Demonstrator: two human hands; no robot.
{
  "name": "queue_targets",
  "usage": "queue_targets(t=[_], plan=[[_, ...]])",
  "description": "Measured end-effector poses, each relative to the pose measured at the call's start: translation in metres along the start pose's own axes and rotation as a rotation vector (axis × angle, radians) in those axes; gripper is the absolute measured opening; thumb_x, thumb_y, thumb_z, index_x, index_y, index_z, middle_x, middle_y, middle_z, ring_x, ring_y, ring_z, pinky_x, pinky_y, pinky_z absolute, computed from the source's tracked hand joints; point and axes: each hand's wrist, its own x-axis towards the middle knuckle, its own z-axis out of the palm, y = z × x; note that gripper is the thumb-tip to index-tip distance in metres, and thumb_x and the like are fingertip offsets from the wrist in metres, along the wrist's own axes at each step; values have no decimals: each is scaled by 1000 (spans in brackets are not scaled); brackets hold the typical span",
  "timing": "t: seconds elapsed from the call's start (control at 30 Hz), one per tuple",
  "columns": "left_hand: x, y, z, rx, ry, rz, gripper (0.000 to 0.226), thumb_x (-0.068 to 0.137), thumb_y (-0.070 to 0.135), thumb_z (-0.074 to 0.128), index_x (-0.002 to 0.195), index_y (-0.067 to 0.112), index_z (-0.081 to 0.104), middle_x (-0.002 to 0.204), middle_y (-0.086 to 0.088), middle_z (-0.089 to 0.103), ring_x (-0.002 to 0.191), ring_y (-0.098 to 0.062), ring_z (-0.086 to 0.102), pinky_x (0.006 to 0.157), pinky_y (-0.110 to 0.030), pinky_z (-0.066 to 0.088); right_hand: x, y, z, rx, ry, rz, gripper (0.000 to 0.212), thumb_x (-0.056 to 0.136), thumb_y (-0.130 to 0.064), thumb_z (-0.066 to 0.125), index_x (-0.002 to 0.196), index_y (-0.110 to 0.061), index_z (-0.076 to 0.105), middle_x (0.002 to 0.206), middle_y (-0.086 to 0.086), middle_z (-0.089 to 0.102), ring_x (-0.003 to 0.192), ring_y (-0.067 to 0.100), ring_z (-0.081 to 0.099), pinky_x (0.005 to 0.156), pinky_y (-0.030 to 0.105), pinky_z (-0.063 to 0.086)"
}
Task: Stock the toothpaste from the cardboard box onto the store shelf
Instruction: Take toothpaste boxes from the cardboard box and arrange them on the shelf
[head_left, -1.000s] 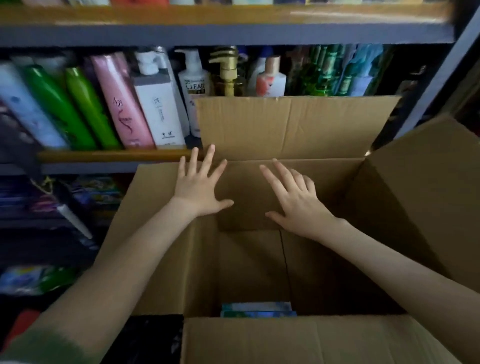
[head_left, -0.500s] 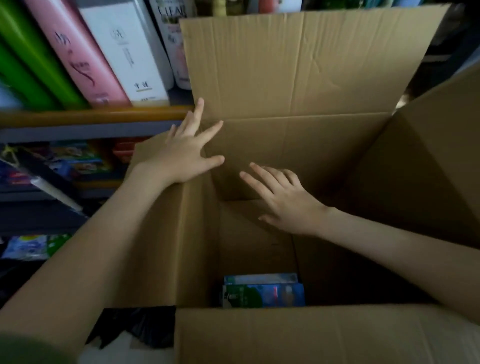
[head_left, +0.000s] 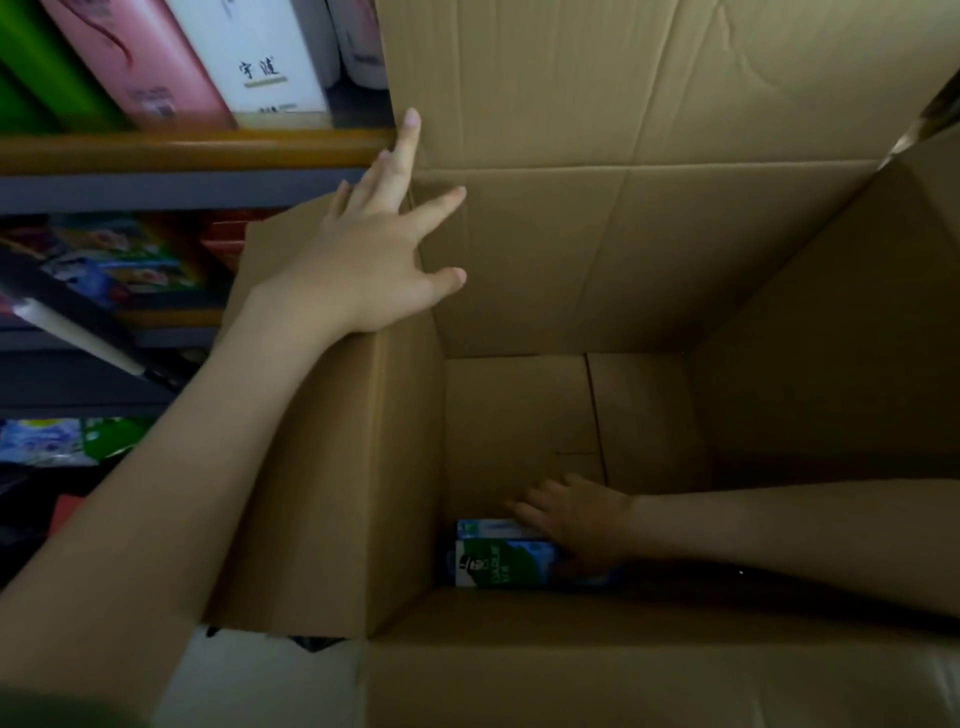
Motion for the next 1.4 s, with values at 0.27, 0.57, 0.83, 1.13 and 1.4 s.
queue_targets(t=[0.27,0.57,0.83,1.13,1.4], plan=[[1,-1,1,-24,5,4,68,92,53,53,151,39,22,151,10,-41,147,-17,-17,119,-44,-4,11,1,1,223,-162,91,72,87,-31,64,144,-11,24,137,14,42,117,32,51,84,38,46],[0,0,2,-27,18,4,65,93,51,52,151,38,25,151,10,-40,147,-17,-15,119,-43,-3,-18,46,-43,585,-177,252,21,92,-34,62,100,-16,54,89,-3,57,73,9,53,55,19,41],[-2,4,-3,39,11,-21,69,95,49,49,153,36,14,153,5,-37,147,-22,-16,119,-45,-2,-113,23,-100,1301,297,71,60,85,-14,68,139,-19,42,125,7,64,112,27,62,92,47,50],[-88,72,-30,-892,248,-218,42,101,49,32,110,25,65,121,-3,65,115,-19,58,95,-33,45,-208,-38,-129,1463,608,-138,50,82,-15,69,129,-25,55,118,8,68,95,16,67,75,24,54],[-186,114,-53,-1524,271,-310,22,97,35,51,99,16,63,87,-5,74,75,-16,72,61,-31,59,-208,-103,-144,1445,766,-261,52,78,-20,68,129,-19,57,117,13,68,95,22,65,80,28,54]])
